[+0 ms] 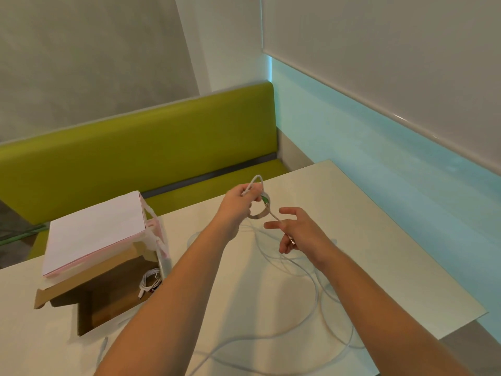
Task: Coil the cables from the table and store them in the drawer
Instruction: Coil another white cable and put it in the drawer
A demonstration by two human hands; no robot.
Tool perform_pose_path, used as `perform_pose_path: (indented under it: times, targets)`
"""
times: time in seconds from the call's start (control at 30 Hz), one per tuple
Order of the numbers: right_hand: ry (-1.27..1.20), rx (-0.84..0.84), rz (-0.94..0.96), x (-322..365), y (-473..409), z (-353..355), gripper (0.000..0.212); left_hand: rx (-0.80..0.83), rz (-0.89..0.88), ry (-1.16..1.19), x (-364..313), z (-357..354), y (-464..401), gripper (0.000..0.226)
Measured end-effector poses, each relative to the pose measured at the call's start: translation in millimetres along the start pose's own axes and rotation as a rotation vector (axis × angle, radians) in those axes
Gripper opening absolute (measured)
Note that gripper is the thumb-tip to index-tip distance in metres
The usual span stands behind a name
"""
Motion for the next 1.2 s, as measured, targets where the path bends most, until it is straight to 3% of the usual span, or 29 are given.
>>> perform_pose_path:
  times: [0.17,0.3,0.43,0.57,0.7,0.87,1.0,1.2]
  targets:
    - [0.042,-0.038,-0.032,-20.2,-9.5,15.9,0.031,-0.003,0.006,0.135,-4.3,8.0,-4.1,0.008]
    - [0.104,-0.065,-0.045,-33.5,-13.7,22.0,0.03,0.035,0.029,0.306,-0.8,-0.3,-2.0,0.016]
    - [0.216,-0.113,-0.052,-44.0,-18.8,33.1,0.031,-0.042,0.083,0.368,4.9,1.0,-0.6,0.025]
    - [0.43,-0.137,-0.059,-49.0,-19.1,37.2,0.03,-0.067,0.088,0.437,8.3,-4.4,-0.4,0.02]
    - [0.716,-0.038,-0.08,-41.2,-19.3,19.8,0.027,-0.031,0.115,0.399,14.4,-11.5,1.4,0.02]
    - [0.234,-0.035,-0.004,-8.0,-13.9,8.2,0.026,0.005,0.158,0.52,25.2,-22.6,9.8,0.018]
    - [0.292,-0.138,0.055,5.2,-12.8,15.2,0.029,0.018,0.149,0.585,23.0,-26.4,13.5,0.018]
    - [0.298,-0.183,0.15,13.1,-6.3,18.7,0.013,-0.03,0.152,0.723,16.5,-21.2,8.0,0.019]
Point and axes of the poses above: each hand's wrist, its own y-axis away from the middle knuckle, its own z-axis out of the back of the hand, x = y × z, the point moved 7 cm from there along -y, towards the middle knuckle, and after that the axes turned 2 degrees about -y, right-handed, at the moved point
